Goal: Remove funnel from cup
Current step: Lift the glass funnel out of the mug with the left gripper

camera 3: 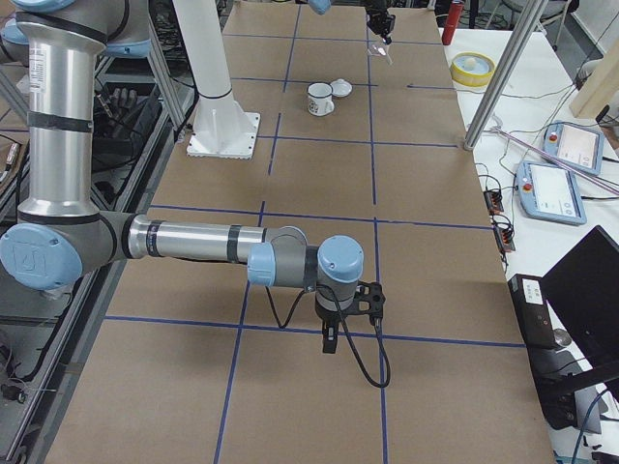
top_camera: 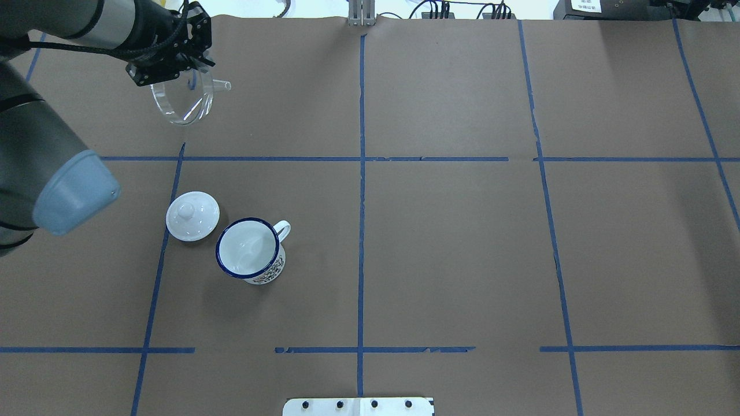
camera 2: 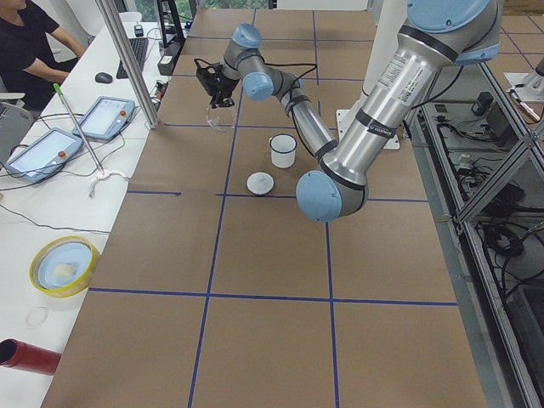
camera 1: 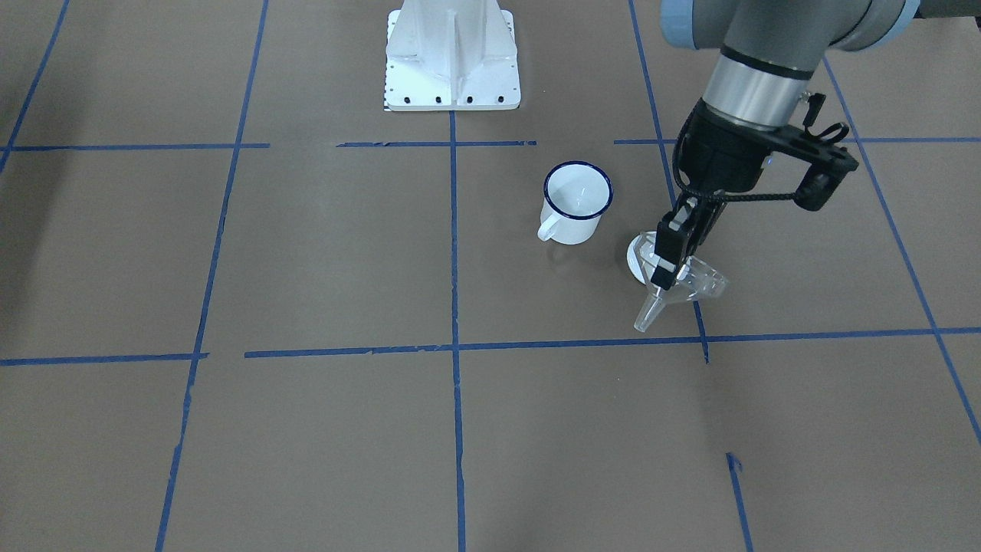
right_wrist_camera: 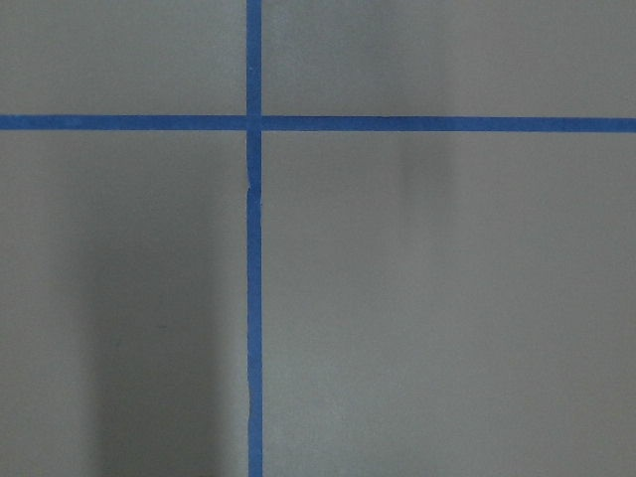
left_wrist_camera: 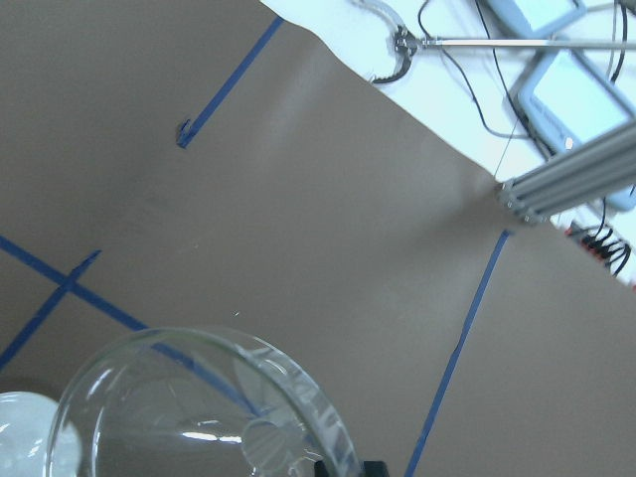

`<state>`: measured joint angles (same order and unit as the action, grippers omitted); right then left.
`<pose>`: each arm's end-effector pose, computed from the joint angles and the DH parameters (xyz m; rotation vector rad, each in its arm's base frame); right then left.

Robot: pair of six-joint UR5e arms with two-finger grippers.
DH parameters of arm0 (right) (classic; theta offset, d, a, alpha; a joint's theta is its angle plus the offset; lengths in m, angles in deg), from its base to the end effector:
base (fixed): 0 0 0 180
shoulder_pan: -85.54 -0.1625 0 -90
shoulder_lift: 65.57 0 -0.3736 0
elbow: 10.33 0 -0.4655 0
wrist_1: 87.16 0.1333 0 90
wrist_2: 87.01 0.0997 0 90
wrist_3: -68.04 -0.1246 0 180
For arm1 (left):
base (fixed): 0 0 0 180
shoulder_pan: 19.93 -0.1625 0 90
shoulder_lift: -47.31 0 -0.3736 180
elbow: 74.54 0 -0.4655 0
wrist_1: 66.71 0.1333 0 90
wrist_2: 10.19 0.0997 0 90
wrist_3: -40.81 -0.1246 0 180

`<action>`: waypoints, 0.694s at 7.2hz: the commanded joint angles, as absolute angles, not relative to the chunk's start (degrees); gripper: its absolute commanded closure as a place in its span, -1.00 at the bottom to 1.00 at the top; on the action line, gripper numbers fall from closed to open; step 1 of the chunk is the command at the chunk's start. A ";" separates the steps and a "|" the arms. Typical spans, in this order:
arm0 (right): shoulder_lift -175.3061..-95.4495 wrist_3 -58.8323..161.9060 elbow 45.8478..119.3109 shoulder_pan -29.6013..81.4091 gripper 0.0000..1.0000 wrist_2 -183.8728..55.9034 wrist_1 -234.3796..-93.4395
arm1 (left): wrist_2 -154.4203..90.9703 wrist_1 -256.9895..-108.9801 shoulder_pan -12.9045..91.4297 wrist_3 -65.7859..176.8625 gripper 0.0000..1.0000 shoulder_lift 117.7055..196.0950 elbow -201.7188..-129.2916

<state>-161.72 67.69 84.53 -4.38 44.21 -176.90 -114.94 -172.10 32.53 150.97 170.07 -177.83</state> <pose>0.0505 -0.5234 0.6399 -0.0199 -0.7193 0.0110 0.3330 -0.6001 0.1116 0.0770 1.1409 -0.9969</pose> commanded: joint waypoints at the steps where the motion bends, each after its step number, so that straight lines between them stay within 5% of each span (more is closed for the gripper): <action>1: -161.72 67.69 84.59 -4.38 -1.00 44.21 -176.90 | -104.82 -183.82 28.44 166.07 1.00 170.09 -167.65; 5: -161.72 67.69 84.59 -4.38 -1.00 44.21 -176.90 | -87.64 -185.10 18.40 181.33 1.00 171.32 -159.54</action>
<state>-161.72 67.69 84.57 -4.38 44.21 -176.90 -91.54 -185.12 20.90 178.45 171.14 -161.24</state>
